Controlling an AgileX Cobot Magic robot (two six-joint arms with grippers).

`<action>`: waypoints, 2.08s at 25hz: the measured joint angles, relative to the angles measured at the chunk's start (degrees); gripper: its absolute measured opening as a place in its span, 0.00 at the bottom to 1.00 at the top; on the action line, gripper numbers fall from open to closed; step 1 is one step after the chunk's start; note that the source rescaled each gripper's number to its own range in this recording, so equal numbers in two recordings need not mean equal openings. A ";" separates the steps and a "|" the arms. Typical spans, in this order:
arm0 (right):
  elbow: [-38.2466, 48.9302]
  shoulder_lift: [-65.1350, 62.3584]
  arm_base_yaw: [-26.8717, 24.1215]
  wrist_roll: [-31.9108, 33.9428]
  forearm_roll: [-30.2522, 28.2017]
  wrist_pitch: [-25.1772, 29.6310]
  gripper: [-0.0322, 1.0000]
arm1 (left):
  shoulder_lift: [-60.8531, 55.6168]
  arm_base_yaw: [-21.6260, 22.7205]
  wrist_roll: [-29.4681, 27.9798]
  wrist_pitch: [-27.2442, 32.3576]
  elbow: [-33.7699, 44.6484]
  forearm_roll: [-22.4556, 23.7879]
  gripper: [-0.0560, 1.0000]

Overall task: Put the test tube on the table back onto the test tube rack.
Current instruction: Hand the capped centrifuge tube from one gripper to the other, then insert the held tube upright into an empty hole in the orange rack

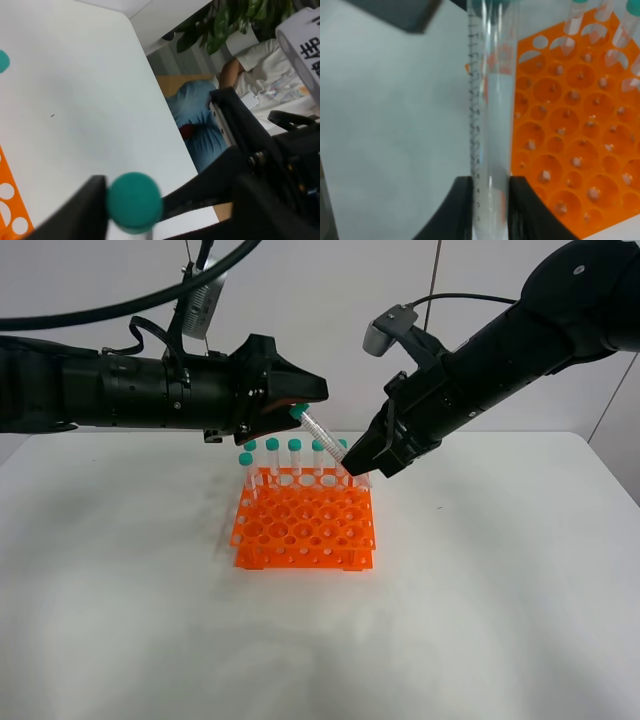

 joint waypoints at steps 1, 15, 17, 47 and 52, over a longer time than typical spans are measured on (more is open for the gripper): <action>0.00 0.00 0.00 0.00 0.00 0.00 0.05 | 0.01 0.00 -0.11 0.00 0.00 -0.06 0.34; 0.00 0.00 0.00 0.00 0.00 0.00 0.04 | 0.06 0.00 -0.11 -0.10 0.00 -1.66 0.06; 0.00 0.00 0.00 0.00 0.00 0.00 0.04 | 0.06 0.00 -0.11 -0.10 0.00 -1.66 0.06; -6.28 -12.13 -17.32 58.13 -41.61 15.30 1.00 | 0.13 0.00 -0.16 -2.19 0.00 2.72 0.06; -6.16 -12.25 -22.27 58.28 -40.28 18.02 1.00 | 0.13 0.00 -0.85 -1.58 0.00 2.83 0.06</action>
